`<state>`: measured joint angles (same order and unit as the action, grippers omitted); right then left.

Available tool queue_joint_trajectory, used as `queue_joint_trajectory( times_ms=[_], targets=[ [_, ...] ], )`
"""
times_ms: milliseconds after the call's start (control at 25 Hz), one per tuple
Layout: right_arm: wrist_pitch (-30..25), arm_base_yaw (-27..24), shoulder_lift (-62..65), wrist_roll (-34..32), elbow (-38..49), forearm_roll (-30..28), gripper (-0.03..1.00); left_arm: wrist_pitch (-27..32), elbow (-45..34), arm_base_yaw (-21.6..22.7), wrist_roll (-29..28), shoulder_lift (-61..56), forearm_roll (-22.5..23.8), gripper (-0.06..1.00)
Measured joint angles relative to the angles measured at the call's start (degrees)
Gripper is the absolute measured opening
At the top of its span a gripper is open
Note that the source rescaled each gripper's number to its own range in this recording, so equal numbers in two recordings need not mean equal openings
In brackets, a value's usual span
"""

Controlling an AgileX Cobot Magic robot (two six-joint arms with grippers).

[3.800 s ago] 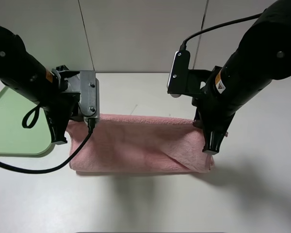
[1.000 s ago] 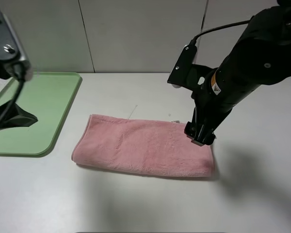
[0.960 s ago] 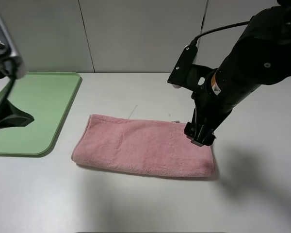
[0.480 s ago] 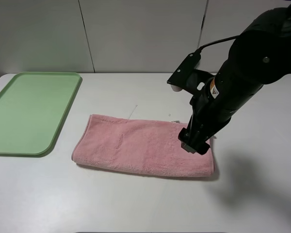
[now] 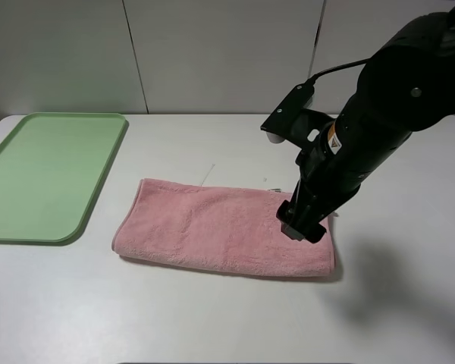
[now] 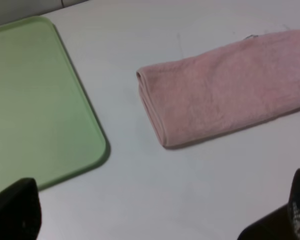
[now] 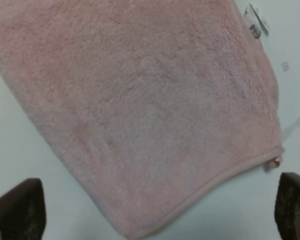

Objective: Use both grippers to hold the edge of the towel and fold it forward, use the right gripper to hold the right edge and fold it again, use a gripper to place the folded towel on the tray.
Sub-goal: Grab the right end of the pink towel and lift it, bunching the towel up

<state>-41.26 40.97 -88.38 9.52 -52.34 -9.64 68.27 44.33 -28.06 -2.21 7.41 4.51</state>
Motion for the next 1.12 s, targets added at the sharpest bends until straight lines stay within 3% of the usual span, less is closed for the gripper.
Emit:
queue_joint_trajectory(
  times_ms=[440,680,1120],
  targets=[
    [-0.1,0.0,0.0,-0.2,0.0,0.3,1.0,-1.8,-14.0,0.0,-5.7,-7.9,0.0,1.0],
    [0.1,0.0,0.0,-0.2,0.0,1.4,1.0,-6.7,-15.9,0.0,-6.6,-7.9,0.1,1.0],
    [0.3,0.0,0.0,-1.8,0.0,3.1,1.0,-7.1,-16.0,0.3,-6.9,-7.9,0.1,1.0]
  ],
)
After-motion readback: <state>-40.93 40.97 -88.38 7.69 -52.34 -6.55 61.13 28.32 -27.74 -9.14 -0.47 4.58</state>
